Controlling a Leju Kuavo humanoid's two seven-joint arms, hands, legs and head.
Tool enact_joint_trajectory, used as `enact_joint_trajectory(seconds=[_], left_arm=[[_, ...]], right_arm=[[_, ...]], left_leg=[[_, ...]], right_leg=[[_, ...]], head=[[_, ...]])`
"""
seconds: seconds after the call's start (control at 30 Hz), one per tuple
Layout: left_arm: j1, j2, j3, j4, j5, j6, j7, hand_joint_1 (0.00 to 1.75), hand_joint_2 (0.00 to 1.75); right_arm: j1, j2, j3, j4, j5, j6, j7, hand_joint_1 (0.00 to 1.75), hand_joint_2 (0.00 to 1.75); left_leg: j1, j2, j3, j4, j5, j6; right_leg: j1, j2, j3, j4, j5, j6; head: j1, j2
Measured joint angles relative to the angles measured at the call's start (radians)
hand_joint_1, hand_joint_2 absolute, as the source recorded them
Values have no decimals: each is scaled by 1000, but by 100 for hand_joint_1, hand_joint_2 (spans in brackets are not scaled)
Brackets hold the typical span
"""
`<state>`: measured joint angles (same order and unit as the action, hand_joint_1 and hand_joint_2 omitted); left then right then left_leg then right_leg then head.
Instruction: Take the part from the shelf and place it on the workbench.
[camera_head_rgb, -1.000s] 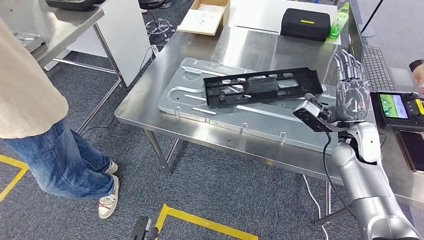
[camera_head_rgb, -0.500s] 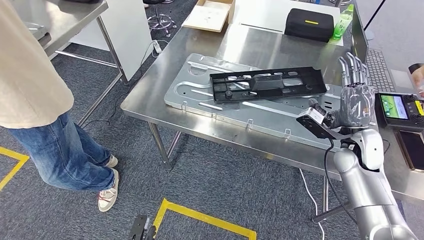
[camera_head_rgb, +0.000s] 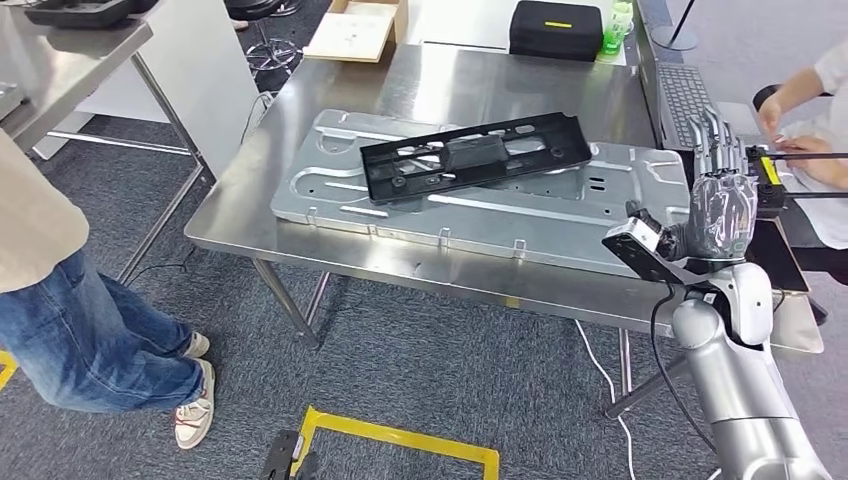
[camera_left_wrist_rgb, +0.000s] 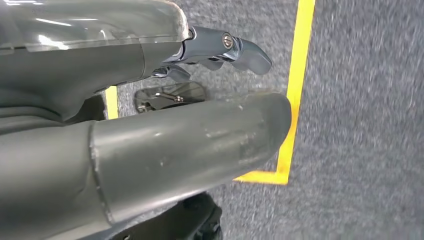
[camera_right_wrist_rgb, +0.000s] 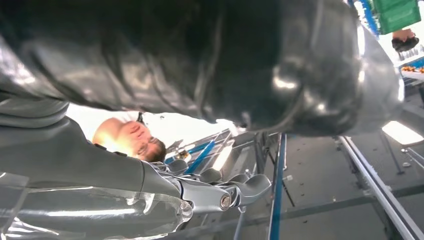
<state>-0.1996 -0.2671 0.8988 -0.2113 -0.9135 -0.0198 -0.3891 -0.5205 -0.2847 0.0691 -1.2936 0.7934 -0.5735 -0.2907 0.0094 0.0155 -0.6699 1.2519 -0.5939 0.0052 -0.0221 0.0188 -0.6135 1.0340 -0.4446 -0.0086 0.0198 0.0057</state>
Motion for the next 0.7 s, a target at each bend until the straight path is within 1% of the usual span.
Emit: enact_joint_trajectory(seconds=[0.03, 0.07, 0.1, 0.13, 0.17, 0.2, 0.23, 0.27, 0.3, 0.33, 0.37, 0.4, 0.43, 0.47, 0.5, 0.53, 0.57, 0.6, 0.63, 0.67, 0.7], left_arm=[[1, 0, 0, 0, 0, 0, 0, 0, 0], [3, 0, 0, 0, 0, 0, 0, 0, 0], [3, 0, 0, 0, 0, 0, 0, 0, 0], [3, 0, 0, 0, 0, 0, 0, 0, 0], [3, 0, 0, 0, 1, 0, 0, 0, 0], [3, 1, 0, 0, 2, 1, -1, 0, 0], [3, 1, 0, 0, 4, 2, -2, 0, 0], [3, 2, 0, 0, 6, 2, -3, 0, 0], [3, 2, 0, 0, 8, 2, -4, 0, 0], [3, 1, 0, 0, 9, 2, -5, 0, 0], [3, 0, 0, 0, 10, 2, -6, 0, 0], [2, -1, 0, 0, 11, 3, -7, 0, 0], [2, -2, 0, 0, 12, 3, -8, 0, 0], [2, -2, 0, 0, 12, 3, -8, 0, 0], [3, -3, 0, 0, 12, 3, -9, 0, 0], [4, -3, 0, 0, 12, 3, -9, 0, 0], [5, -3, 0, 0, 12, 3, -9, 0, 0], [6, -3, 0, 0, 13, 3, -9, 0, 0], [5, -3, 0, 0, 13, 3, -9, 0, 0], [5, -4, 0, 0, 13, 3, -9, 0, 0], [4, -4, 0, 0, 14, 3, -9, 0, 0]], right_arm=[[3, 1, 0, -3, -3, 0, -2, 0, 0], [6, 1, -2, -6, -6, -1, -4, 0, 0], [9, 2, -4, -11, -9, -1, -6, 0, 0], [11, 2, -6, -19, -13, -1, -8, 0, 0], [14, 2, -10, -29, -19, -2, -11, 0, 0], [16, 3, -13, -40, -27, -3, -16, 0, 0], [21, 5, -16, -53, -33, -4, -21, 0, 0], [28, 7, -19, -66, -38, -6, -25, 0, 0], [36, 9, -22, -79, -39, -8, -29, 0, 0], [46, 11, -25, -93, -38, -9, -31, 0, 0], [55, 12, -28, -105, -37, -11, -33, 0, 0], [59, 11, -31, -116, -35, -13, -36, 0, 0], [61, 12, -33, -123, -34, -15, -37, 0, 0], [62, 12, -35, -128, -34, -16, -38, 0, 0], [64, 13, -37, -131, -35, -16, -38, 0, 0], [67, 13, -38, -133, -35, -16, -38, 0, 0], [70, 13, -38, -134, -35, -15, -38, 0, 0], [73, 13, -39, -136, -35, -15, -38, 0, 0], [73, 13, -40, -139, -35, -14, -38, 0, 0], [73, 13, -42, -143, -35, -14, -38, 0, 0], [73, 14, -44, -147, -36, -14, -38, 0, 0]], left_leg=[[0, -4, -23, 50, -14, 1], [0, -6, -32, 68, -10, 5], [-1, -9, -21, 44, 13, 10], [-2, -18, 6, -14, 50, 18], [-3, -39, 40, -86, 83, 29], [-3, -63, 69, -150, 108, 38], [-4, -83, 90, -193, 121, 44], [-5, -96, 98, -213, 123, 47], [-6, -93, 101, -219, 124, 46], [-5, -82, 103, -227, 127, 45], [-3, -71, 106, -237, 133, 46], [0, -57, 111, -248, 139, 48], [3, -43, 114, -258, 145, 50], [3, -29, 115, -262, 148, 51], [2, -15, 114, -263, 148, 52], [1, -1, 113, -263, 148, 52], [0, 13, 112, -262, 147, 51], [0, 27, 111, -261, 146, 50], [1, 39, 112, -259, 143, 48], [1, 51, 112, -255, 140, 44], [-2, 61, 112, -250, 136, 39]], right_leg=[[2, 10, -1, 0, 1, -1], [5, 20, -2, 1, 2, -2], [7, 31, -2, 1, 2, -2], [9, 43, -2, 2, 2, -2], [10, 53, -2, 2, 3, -2], [11, 64, -3, 3, 4, 1], [9, 74, -6, 3, 6, 5], [6, 84, -9, 3, 9, 11], [3, 94, -13, 0, 13, 18], [1, 105, -15, -4, 17, 26], [2, 100, -18, -2, 15, 31], [4, 82, -26, 12, 4, 35], [6, 56, -42, 47, -19, 38], [6, 25, -68, 103, -51, 41], [5, 5, -99, 167, -83, 45], [2, -6, -125, 223, -104, 49], [0, -12, -138, 251, -108, 53], [-2, -17, -130, 240, -93, 56], [-4, -26, -102, 192, -63, 58], [-4, -45, -61, 118, -33, 59], [-1, -64, -25, 52, -10, 56]], head=[[0, 0], [0, 0], [0, 0], [0, 0], [0, 0], [0, 0], [0, 0], [-1, 0], [-2, 0], [-2, 0], [-2, 0], [0, 0], [2, 0], [3, 0], [5, 0], [5, 0], [5, 0], [5, 0], [5, 0], [5, 0], [5, 0]])
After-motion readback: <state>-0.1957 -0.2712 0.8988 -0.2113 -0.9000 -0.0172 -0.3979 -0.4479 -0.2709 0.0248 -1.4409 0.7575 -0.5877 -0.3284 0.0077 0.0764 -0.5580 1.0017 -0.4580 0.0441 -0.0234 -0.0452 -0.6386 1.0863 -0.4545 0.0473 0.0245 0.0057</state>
